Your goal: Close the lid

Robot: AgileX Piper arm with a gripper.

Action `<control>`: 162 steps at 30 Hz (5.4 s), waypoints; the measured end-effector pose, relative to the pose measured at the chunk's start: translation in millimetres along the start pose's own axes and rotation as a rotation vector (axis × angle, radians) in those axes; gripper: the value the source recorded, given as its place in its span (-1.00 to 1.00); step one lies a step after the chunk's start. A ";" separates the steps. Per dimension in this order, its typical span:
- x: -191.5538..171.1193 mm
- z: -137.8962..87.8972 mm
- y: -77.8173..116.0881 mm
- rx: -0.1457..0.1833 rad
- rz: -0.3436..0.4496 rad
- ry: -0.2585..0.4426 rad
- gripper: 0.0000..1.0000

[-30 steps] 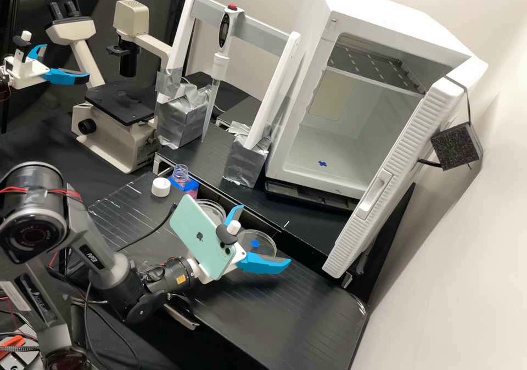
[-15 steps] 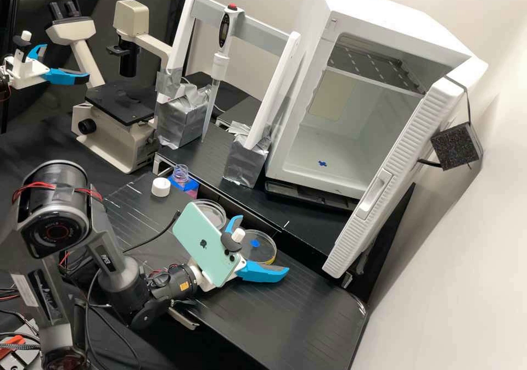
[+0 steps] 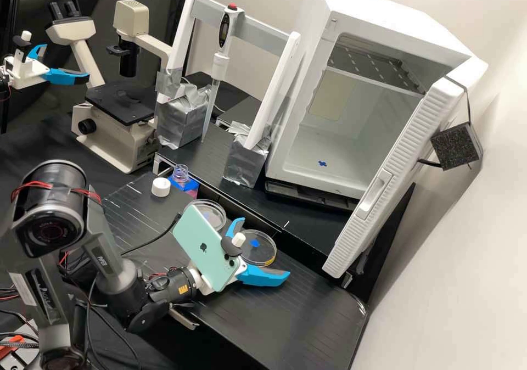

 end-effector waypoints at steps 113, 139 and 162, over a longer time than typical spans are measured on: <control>8.0 1.9 -10.4 -0.130 -0.088 0.070 -1.00; -29.2 -23.0 4.3 0.002 -0.036 0.125 -1.00; -31.8 -67.6 -42.9 -0.154 -0.303 0.439 -1.00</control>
